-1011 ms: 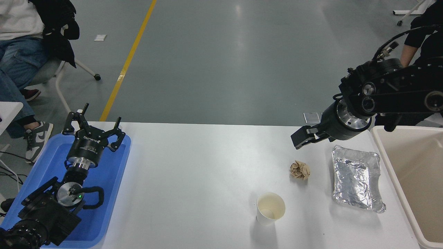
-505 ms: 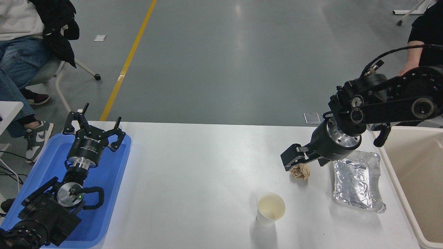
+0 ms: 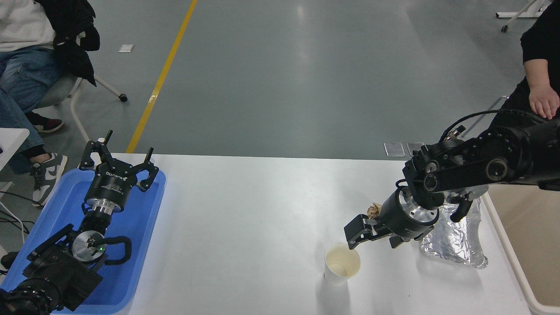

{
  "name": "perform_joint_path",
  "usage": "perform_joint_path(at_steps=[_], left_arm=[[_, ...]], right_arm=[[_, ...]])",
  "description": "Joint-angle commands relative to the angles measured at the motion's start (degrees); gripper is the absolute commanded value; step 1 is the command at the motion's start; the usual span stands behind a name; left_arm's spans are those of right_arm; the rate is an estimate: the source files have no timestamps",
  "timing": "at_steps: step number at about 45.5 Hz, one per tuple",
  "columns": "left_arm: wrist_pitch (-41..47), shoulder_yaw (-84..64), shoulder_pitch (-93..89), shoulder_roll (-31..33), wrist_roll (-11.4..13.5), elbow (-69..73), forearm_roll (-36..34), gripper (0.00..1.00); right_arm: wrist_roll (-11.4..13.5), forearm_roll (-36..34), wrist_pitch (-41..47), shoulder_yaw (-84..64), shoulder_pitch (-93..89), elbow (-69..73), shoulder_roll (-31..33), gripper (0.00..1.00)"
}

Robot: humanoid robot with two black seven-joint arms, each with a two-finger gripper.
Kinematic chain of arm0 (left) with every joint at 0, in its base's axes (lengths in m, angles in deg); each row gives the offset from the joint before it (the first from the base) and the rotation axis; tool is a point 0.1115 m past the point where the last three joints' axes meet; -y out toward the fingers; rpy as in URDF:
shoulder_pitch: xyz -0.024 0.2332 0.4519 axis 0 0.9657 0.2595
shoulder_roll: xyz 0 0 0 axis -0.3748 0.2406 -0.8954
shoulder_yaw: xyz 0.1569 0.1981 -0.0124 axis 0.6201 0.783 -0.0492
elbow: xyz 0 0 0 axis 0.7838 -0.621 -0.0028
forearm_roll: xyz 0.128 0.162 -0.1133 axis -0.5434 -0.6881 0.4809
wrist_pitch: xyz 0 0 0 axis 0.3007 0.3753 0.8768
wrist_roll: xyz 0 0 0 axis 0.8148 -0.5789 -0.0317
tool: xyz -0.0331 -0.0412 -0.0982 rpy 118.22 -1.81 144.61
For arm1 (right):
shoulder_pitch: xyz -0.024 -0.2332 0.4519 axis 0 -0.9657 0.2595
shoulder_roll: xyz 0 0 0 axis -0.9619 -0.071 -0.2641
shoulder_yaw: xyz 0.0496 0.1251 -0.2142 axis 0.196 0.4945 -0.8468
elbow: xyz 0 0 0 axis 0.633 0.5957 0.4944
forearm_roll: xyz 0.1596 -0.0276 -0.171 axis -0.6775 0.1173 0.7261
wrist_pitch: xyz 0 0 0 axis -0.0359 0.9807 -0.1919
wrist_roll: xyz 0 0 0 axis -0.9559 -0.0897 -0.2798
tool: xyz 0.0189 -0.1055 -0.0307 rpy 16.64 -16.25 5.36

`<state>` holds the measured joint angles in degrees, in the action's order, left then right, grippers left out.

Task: Pick up paper cup place in dustbin

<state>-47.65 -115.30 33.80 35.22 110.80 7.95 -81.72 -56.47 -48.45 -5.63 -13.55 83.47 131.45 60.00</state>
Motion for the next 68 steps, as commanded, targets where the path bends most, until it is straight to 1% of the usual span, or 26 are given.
perform_joint_path(at_steps=[1,24,33,37,43,44,46,48,55,68], left_arm=[[-0.1,-0.1,0.0,0.0,0.0,0.0,0.0,1.00],[0.0,-0.1,0.0,0.0,0.0,0.0,0.0,1.00],[0.0,-0.1,0.0,0.0,0.0,0.0,0.0,1.00],[0.0,-0.1,0.0,0.0,0.0,0.0,0.0,1.00],[0.0,0.0,0.0,0.0,0.0,0.0,0.0,1.00],[0.0,-0.1,0.0,0.0,0.0,0.0,0.0,1.00],[0.0,-0.1,0.0,0.0,0.0,0.0,0.0,1.00],[-0.1,-0.1,0.0,0.0,0.0,0.0,0.0,1.00],[0.0,0.0,0.0,0.0,0.0,0.0,0.0,1.00],[0.0,-0.1,0.0,0.1,0.0,0.0,0.0,1.00]], right_arm=[[0.0,0.2,-2.8,0.4,-5.1,-3.1,-2.2,1.00],[0.0,0.2,-9.7,1.7,-12.9,-6.9,-4.1,1.00],[0.0,0.5,-11.9,2.5,-14.8,-7.7,-5.0,0.98],[-0.1,2.0,-12.4,2.6,-15.1,-7.7,-5.0,0.97],[-0.1,4.8,-13.9,2.6,-16.0,-7.7,-5.6,0.83],[-0.1,5.2,-14.4,2.5,-16.2,-7.7,-5.6,0.78],[0.0,6.0,-15.0,2.5,-16.3,-7.7,-5.6,0.67],[0.0,6.7,-15.4,2.1,-16.2,-7.7,-5.6,0.53],[0.0,8.0,-15.5,1.7,-16.1,-7.7,-5.6,0.01],[-0.1,8.0,-15.4,1.6,-15.2,-7.5,-5.6,0.00]])
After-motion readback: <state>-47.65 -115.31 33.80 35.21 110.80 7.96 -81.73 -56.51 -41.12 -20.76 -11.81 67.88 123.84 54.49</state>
